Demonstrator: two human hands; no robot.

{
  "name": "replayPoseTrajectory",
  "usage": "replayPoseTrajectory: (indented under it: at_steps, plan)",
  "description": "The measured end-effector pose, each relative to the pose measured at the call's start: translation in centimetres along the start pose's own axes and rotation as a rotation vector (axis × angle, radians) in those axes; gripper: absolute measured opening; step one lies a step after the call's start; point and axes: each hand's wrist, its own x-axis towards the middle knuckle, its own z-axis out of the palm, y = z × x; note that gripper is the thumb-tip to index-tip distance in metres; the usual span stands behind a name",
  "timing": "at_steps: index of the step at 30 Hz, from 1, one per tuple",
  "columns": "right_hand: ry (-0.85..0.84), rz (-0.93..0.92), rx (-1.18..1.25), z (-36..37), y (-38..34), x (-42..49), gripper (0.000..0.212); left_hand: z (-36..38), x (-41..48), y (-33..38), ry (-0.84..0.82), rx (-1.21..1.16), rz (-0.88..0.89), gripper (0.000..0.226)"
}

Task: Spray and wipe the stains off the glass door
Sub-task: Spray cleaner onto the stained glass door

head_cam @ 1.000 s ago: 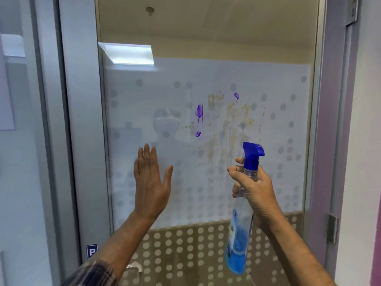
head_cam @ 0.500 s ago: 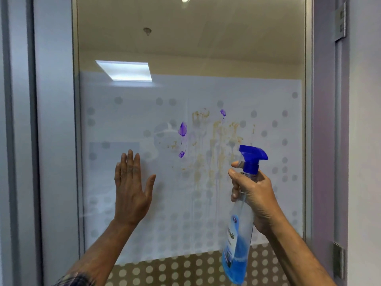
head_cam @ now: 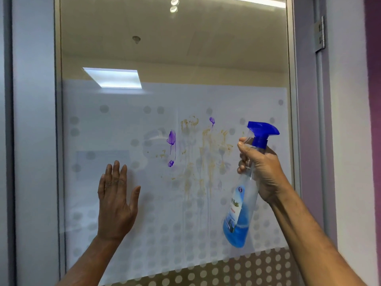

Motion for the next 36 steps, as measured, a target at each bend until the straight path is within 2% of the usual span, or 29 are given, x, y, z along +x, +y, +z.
replayPoseTrajectory:
  at_steps: [6, 11, 16, 19, 25, 36]
  plan:
    - [0.051, -0.024, 0.024, 0.1, -0.5, 2.6, 0.017, 0.1, 0.0, 0.0, 0.020, 0.021, 0.012, 0.073]
    - [-0.009, 0.004, 0.043, 0.7, -0.4, 3.4, 0.018, 0.3, 0.0, -0.1, 0.033, 0.036, 0.018, 0.072]
    - [-0.228, 0.086, 0.152, 3.8, -0.2, 3.1, 0.014, 0.4, 0.0, -0.1, 0.044, 0.061, 0.026, 0.072]
    - [-0.341, 0.112, 0.112, 7.2, 0.6, 2.5, 0.013, 0.4, 0.1, 0.0, 0.045, 0.054, 0.021, 0.072]
    - [-0.319, 0.163, 0.082, 10.3, 1.8, 1.4, 0.015, 0.2, 0.1, 0.0, 0.042, 0.059, 0.019, 0.071]
    - [-0.342, 0.257, -0.152, 7.3, 5.8, -3.3, 0.027, 0.2, 0.2, 0.1, 0.038, 0.063, 0.014, 0.071]
